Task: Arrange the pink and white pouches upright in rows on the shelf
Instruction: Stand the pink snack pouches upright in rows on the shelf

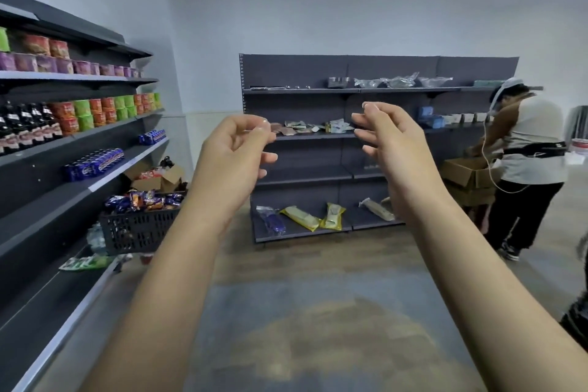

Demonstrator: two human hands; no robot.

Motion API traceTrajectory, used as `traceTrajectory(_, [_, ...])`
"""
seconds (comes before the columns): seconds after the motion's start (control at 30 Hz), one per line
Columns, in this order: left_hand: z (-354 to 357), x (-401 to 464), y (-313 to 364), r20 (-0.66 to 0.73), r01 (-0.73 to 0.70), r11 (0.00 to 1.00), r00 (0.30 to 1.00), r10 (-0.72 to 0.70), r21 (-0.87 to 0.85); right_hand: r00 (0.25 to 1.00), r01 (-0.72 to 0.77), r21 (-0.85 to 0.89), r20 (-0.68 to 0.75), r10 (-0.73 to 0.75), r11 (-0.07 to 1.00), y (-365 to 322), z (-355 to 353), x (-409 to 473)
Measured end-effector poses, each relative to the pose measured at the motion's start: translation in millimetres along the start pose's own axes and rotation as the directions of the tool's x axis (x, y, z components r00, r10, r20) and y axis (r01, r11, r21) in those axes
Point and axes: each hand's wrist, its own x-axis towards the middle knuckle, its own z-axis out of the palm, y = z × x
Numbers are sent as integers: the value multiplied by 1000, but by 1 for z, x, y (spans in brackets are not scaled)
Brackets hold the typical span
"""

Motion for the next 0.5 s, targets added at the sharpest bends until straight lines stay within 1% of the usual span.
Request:
traceTrajectory(0.17, [1,62,-55,-11,35,999,999,-35,-5,999,-38,-32,-4,38,999,52,29,55])
traceTrajectory(0.27, [9,102,-87,-10,32,999,999,-32,3,999,-49,-34,0,49,998,85,45,94])
traceTrajectory(0.4, [28,168,-125,-19,13,1000,1000,-12,21,999,-26,-24,27,26,999,130,62,162])
traceTrajectory(0.5, [50,224,-148,-23,2,999,1000,-1,36,1000,-7,16,25,6,1000,156,70,225])
